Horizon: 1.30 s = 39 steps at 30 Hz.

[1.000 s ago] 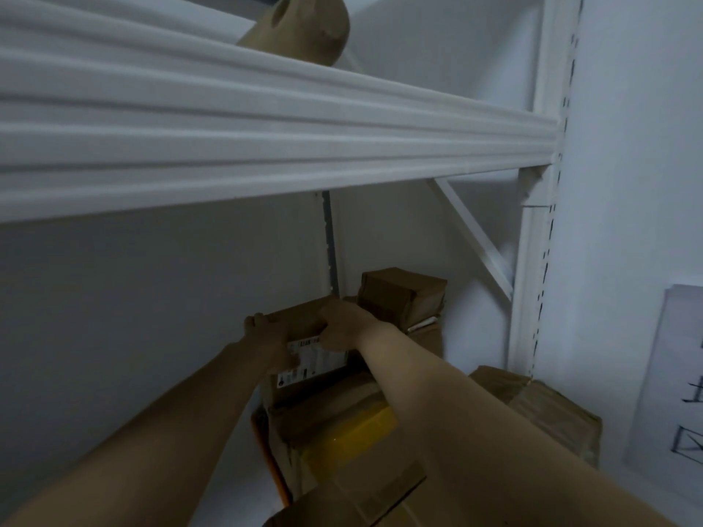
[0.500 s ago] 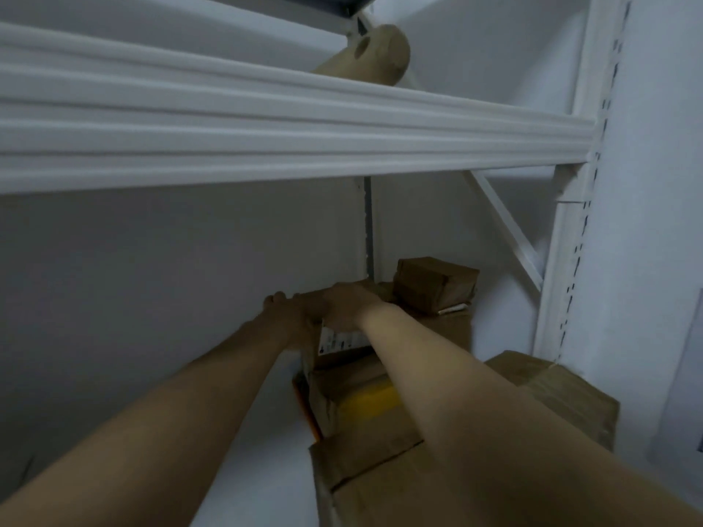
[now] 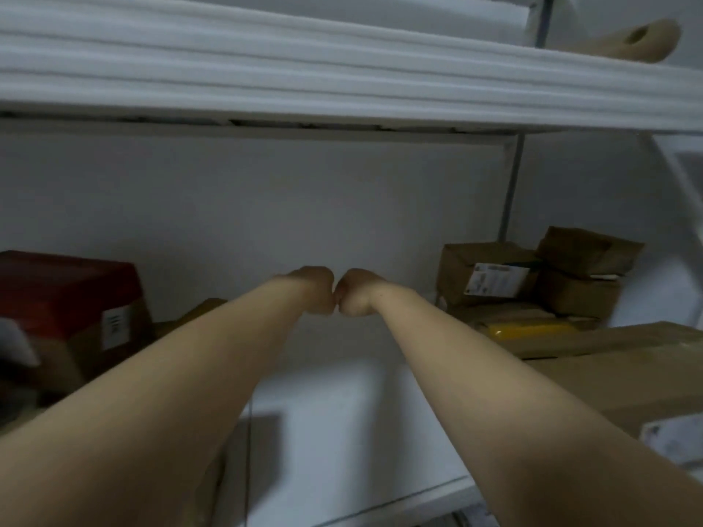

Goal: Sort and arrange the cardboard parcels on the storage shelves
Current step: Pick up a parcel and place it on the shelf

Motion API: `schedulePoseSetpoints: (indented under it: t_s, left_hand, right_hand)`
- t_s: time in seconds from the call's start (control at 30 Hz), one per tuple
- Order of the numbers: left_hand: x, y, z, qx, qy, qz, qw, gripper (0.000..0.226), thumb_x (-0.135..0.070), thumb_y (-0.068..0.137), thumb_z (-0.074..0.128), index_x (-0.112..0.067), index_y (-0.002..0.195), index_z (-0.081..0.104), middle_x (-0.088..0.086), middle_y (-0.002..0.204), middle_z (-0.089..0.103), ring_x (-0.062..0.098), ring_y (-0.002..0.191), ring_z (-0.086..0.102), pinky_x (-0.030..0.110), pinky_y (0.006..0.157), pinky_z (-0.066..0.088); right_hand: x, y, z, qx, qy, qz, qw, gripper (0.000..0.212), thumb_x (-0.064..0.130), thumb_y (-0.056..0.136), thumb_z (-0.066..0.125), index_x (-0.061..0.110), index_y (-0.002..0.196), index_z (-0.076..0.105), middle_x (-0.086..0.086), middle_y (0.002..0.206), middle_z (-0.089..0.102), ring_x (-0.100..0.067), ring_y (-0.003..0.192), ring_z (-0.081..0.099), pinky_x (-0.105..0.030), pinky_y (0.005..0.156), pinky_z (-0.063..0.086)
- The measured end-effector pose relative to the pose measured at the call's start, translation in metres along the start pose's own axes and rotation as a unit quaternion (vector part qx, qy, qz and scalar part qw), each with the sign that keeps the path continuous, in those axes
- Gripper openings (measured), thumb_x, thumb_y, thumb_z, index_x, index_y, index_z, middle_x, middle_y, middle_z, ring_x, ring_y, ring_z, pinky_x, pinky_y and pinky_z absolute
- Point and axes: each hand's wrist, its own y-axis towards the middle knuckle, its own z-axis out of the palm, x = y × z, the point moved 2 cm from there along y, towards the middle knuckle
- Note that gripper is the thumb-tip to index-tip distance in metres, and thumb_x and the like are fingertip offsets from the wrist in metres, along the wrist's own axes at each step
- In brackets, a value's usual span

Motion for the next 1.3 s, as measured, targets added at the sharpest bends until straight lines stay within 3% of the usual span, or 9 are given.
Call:
schedulePoseSetpoints:
  t_s: [0.17,0.3,0.5,0.57,0.7,0.77,0.93,1.13,1.3]
  left_hand:
    - [0.092,-0.046,0.004,0.015,0.006,-0.037,0.999,0.025,-0.016,0.093,0.052,-0.003,0.113,0.052,0.01,0.113,0.056,0.021,0.092,0.053,0.029,0.081,0.045]
    - [0.144,-0.078,0.009,0.031,0.025,-0.057,0.998,0.013,-0.009,0.089,0.05,-0.008,0.076,0.049,0.009,0.086,0.052,0.025,0.079,0.055,0.032,0.071,0.047]
    - [0.189,-0.119,0.026,0.094,0.043,-0.067,0.992,0.009,-0.006,0.092,0.045,-0.006,0.091,0.053,0.008,0.089,0.053,0.022,0.08,0.053,0.031,0.071,0.048]
    - [0.199,-0.132,0.035,0.122,0.045,-0.072,0.989,0.019,-0.007,0.093,0.048,-0.003,0.109,0.056,0.009,0.106,0.055,0.022,0.094,0.054,0.031,0.082,0.047]
    - [0.211,-0.161,0.046,0.216,-0.023,-0.123,0.968,0.046,-0.002,0.08,0.057,-0.004,0.125,0.054,0.009,0.112,0.055,0.021,0.099,0.054,0.027,0.076,0.045]
    - [0.212,-0.17,0.051,0.242,-0.044,-0.139,0.959,0.064,-0.005,0.075,0.064,-0.011,0.135,0.045,0.008,0.126,0.051,0.023,0.115,0.049,0.033,0.092,0.045]
    - [0.208,-0.174,0.062,0.168,-0.035,-0.144,0.975,0.096,-0.019,0.07,0.077,-0.015,0.149,0.021,0.009,0.146,0.035,0.028,0.131,0.039,0.04,0.108,0.038]
    - [0.196,-0.172,0.06,-0.029,-0.202,-0.175,0.963,0.113,-0.031,0.069,0.08,-0.019,0.151,0.004,0.012,0.148,0.02,0.034,0.134,0.032,0.039,0.104,0.042]
    - [0.179,-0.165,0.059,-0.101,-0.442,-0.154,0.878,0.083,-0.025,0.068,0.084,-0.012,0.136,0.038,0.01,0.128,0.052,0.028,0.111,0.054,0.038,0.094,0.048]
  right_hand:
    - [0.079,-0.005,0.042,0.037,0.026,-0.045,0.998,0.037,0.011,0.088,0.059,0.002,0.123,0.063,-0.014,0.128,0.061,-0.026,0.114,0.058,-0.031,0.094,0.05]
    - [0.128,-0.026,0.063,0.07,0.151,-0.081,0.983,0.038,0.021,0.082,0.072,0.009,0.118,0.066,-0.007,0.12,0.063,-0.016,0.099,0.056,-0.023,0.073,0.046]
    - [0.173,-0.044,0.09,0.2,0.121,-0.117,0.965,0.118,0.058,0.059,0.083,0.02,0.153,0.021,0.003,0.158,0.025,-0.02,0.143,0.028,-0.033,0.114,0.029]
    - [0.185,-0.048,0.099,0.234,0.079,-0.127,0.961,0.124,0.057,0.06,0.084,0.026,0.155,0.01,0.003,0.161,0.014,-0.022,0.146,0.02,-0.041,0.118,0.025]
    - [0.199,-0.057,0.112,0.255,-0.012,-0.155,0.954,0.125,0.053,0.065,0.082,0.033,0.154,-0.004,0.002,0.162,0.006,-0.027,0.147,0.013,-0.047,0.117,0.024]
    - [0.199,-0.062,0.112,0.236,-0.05,-0.163,0.957,0.122,0.051,0.068,0.081,0.035,0.153,-0.006,-0.003,0.161,0.004,-0.031,0.147,0.01,-0.049,0.115,0.026]
    - [0.169,-0.072,0.109,0.211,-0.002,-0.131,0.969,0.123,0.05,0.063,0.082,0.037,0.153,0.0,-0.003,0.16,0.007,-0.031,0.145,0.014,-0.048,0.115,0.027]
    - [0.111,-0.078,0.1,0.218,0.245,-0.044,0.944,0.126,0.044,0.039,0.087,0.046,0.147,0.021,0.003,0.147,0.037,-0.026,0.123,0.049,-0.05,0.1,0.047]
    - [0.053,-0.09,0.103,0.189,0.418,0.016,0.888,0.09,0.039,0.037,0.08,0.046,0.123,0.052,-0.001,0.121,0.062,-0.026,0.103,0.062,-0.044,0.088,0.041]
